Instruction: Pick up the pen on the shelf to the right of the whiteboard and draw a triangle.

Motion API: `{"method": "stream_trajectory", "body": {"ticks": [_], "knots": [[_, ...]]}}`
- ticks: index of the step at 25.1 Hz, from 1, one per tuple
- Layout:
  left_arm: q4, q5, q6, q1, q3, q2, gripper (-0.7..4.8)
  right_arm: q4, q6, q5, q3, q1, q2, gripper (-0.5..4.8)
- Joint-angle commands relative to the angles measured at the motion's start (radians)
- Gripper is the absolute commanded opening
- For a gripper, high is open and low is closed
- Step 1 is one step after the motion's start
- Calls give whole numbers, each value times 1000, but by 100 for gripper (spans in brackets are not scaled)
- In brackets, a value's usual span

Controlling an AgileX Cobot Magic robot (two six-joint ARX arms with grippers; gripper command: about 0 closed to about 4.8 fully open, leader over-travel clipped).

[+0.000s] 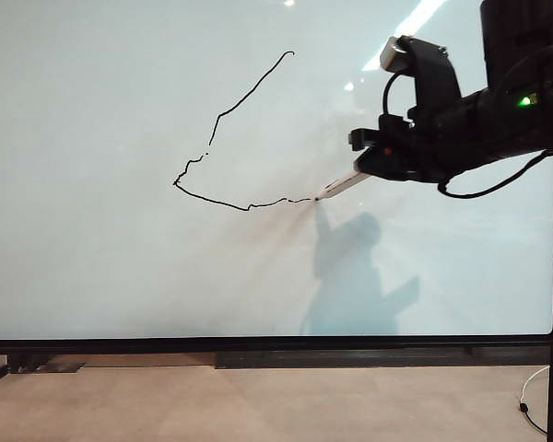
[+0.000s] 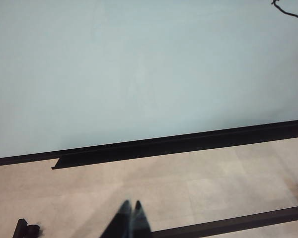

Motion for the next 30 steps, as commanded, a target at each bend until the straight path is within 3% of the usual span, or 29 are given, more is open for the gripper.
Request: {"method": "stream_trajectory", "body": {"ticks": [1,19,30], "knots": [[-6,3,1,0,3,0,-5,39,-2,12,-10,-11,-13,-5],[-6,3,1,0,3,0,-5,35,-15,32,-43,-88,-61,-5],[-6,3,1,0,3,0,-5,67,-5,-44,-129,-212,-127,-5]]}}
